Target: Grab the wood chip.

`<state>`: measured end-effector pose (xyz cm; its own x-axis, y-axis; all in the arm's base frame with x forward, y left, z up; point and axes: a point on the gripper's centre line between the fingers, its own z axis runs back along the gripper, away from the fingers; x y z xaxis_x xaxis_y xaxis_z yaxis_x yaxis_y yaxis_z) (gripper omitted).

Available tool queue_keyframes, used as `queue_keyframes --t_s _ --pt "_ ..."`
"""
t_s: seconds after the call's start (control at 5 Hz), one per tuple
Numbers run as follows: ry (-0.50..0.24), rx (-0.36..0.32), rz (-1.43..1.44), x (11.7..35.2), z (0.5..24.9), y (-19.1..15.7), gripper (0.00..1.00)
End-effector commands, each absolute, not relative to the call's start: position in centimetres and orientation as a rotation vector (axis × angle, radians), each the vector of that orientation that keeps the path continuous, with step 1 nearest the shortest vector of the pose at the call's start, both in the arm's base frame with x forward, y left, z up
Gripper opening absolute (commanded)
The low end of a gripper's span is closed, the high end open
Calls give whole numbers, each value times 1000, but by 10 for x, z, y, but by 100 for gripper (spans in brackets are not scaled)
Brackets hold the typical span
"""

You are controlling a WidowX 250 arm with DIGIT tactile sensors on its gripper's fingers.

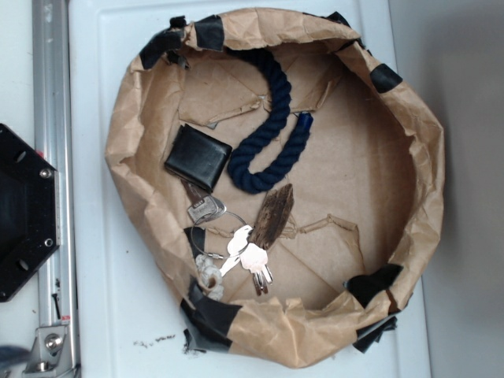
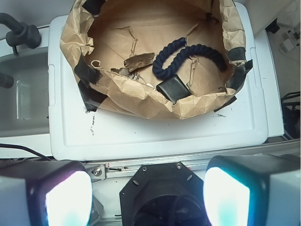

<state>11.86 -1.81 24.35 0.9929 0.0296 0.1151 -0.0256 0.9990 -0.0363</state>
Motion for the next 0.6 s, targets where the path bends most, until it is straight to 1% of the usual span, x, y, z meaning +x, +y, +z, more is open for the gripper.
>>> queue_keyframes --t_s 0.0,0.2,0.4 --pt "-116 -35 28 119 243 -18 100" --pt "-61 -160 291 132 225 -13 100" --pt "-8 -109 473 172 207 -10 100"
